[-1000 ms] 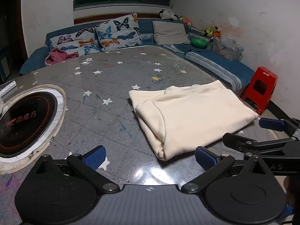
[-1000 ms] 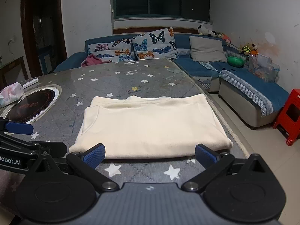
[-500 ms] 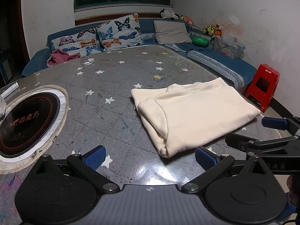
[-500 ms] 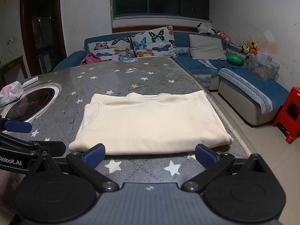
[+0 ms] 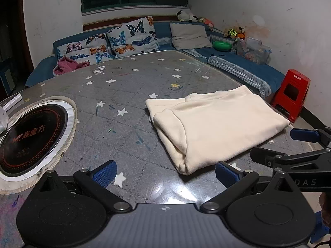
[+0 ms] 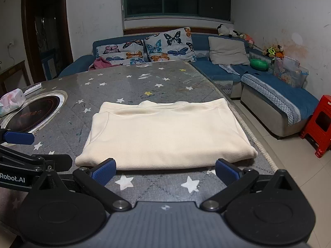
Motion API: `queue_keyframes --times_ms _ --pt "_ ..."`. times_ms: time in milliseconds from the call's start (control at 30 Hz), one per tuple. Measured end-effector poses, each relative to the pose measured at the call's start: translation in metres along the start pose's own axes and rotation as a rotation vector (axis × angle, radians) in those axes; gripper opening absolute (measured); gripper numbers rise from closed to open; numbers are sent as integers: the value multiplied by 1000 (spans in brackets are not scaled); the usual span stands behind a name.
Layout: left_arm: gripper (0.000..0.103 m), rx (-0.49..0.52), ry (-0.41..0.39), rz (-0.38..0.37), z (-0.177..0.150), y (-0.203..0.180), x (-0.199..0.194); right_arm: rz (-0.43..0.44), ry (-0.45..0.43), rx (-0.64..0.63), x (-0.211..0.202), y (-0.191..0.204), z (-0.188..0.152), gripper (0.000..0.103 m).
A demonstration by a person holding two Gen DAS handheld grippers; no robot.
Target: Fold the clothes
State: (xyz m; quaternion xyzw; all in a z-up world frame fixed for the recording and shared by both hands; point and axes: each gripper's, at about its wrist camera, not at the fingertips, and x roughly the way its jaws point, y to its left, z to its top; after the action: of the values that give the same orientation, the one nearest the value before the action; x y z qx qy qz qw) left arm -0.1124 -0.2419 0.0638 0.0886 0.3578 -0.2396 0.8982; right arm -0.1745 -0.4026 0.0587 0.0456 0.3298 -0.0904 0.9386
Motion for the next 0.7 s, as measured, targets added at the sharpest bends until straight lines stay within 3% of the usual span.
queue_keyframes --times_ms 700 --pt "103 14 -15 -6 1 -1 3 -7 7 9 4 -2 1 103"
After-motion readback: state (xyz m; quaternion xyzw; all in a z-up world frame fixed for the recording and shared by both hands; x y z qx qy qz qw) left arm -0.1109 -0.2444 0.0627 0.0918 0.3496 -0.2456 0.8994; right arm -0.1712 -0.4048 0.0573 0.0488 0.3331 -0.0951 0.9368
